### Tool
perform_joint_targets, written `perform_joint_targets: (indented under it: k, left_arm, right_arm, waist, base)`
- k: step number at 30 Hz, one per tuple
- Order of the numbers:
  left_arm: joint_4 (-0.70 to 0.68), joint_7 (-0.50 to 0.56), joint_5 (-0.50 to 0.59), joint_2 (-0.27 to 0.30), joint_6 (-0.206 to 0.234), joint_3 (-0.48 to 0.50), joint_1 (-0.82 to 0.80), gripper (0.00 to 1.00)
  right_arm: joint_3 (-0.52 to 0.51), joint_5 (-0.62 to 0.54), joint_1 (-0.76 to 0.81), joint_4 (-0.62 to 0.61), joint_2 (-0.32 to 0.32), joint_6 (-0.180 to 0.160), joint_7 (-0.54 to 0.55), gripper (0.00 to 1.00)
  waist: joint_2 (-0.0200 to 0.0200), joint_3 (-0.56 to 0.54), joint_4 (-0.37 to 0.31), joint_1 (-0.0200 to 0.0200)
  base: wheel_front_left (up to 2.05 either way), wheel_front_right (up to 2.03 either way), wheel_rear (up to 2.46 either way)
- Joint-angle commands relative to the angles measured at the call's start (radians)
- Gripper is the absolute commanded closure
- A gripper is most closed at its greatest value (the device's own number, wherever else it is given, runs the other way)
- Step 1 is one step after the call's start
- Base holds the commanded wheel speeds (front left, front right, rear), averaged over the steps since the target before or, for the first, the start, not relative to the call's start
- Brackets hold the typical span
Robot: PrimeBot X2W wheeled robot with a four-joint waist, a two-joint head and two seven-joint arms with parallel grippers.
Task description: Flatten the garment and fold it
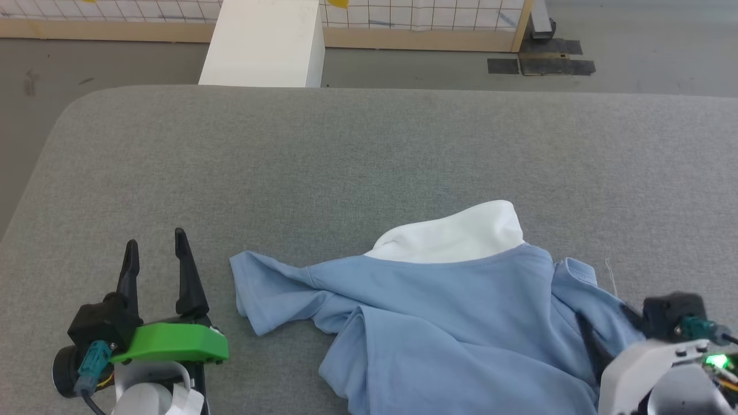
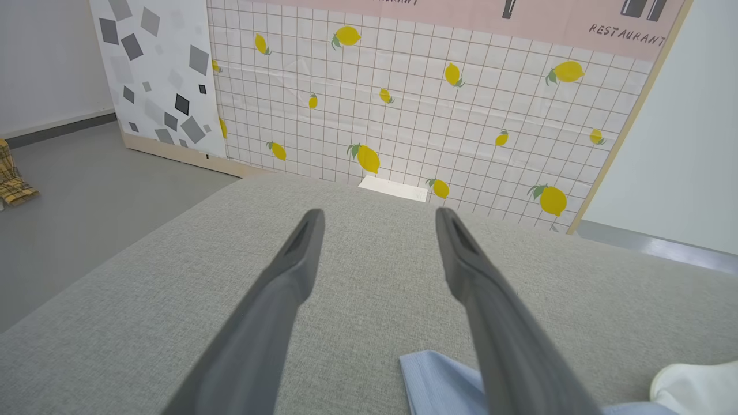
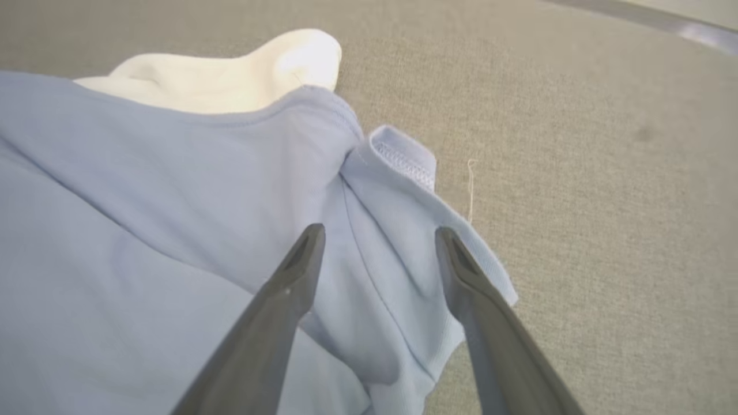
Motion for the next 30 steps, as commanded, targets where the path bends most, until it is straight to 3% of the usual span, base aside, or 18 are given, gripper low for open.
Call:
perform_joint_targets:
  k: [1, 5, 10, 12, 13, 16, 18, 23, 30]
  left_arm:
    - [-0.004, -0.005, 0.008, -0.003, -0.005, 0.001, 0.006, 0.0]
    - [-0.01, -0.005, 0.011, -0.003, -0.005, -0.005, -0.013, 0.0]
    - [-0.007, -0.005, 0.012, -0.003, -0.008, -0.018, -0.038, 0.0]
    - [-0.006, -0.005, 0.012, -0.003, -0.009, -0.019, -0.043, 0.0]
    - [-0.006, -0.005, 0.011, -0.003, -0.009, -0.019, -0.045, 0.0]
    - [-0.006, -0.005, 0.009, -0.003, -0.009, -0.014, -0.046, 0.0]
    - [-0.006, -0.005, 0.009, -0.003, -0.009, -0.011, -0.045, 0.0]
    - [-0.007, -0.005, 0.01, -0.003, -0.006, -0.009, -0.043, 0.0]
    - [-0.004, -0.005, 0.013, -0.003, -0.005, -0.007, -0.04, 0.0]
  right_arm:
    - [-0.008, -0.019, -0.044, 0.02, 0.006, -0.002, -0.056, 0.0]
    - [0.006, -0.057, -0.146, 0.129, -0.026, -0.002, -0.144, 0.0]
    - [0.055, -0.061, -0.235, 0.268, -0.076, -0.002, -0.128, 0.0]
    - [0.073, -0.053, -0.258, 0.304, -0.091, -0.002, -0.106, 0.4]
    - [0.085, -0.047, -0.268, 0.32, -0.1, -0.002, -0.092, 0.54]
    - [0.119, -0.031, -0.291, 0.345, -0.123, -0.002, -0.069, 0.67]
    - [0.133, -0.023, -0.303, 0.356, -0.133, -0.002, -0.063, 0.99]
    - [0.12, 0.0, -0.325, 0.355, -0.128, -0.002, -0.081, 1.0]
    - [-0.154, -0.024, -0.322, 0.318, -0.002, -0.002, -0.16, 1.0]
  waist:
    - [-0.0001, 0.008, -0.003, 0.0]
    - [-0.0001, 0.026, -0.001, 0.0]
    - [-0.0001, 0.042, 0.015, 0.0]
    - [-0.0001, 0.047, 0.02, 0.0]
    - [-0.0001, 0.049, 0.023, 0.0]
    - [-0.0001, 0.055, 0.025, 0.0]
    - [-0.0001, 0.057, 0.024, 0.0]
    - [-0.0001, 0.059, 0.02, 0.0]
    - [-0.0001, 0.046, 0.012, 0.0]
  base:
    - [0.0, 0.0, 0.0]
    - [0.0, 0.0, 0.0]
    - [0.0, 0.0, 0.0]
    - [0.0, 0.0, 0.0]
    - [0.0, 0.0, 0.0]
    - [0.0, 0.0, 0.0]
    - [0.0, 0.0, 0.0]
    - [0.0, 0.0, 0.0]
    - [0.0, 0.0, 0.0]
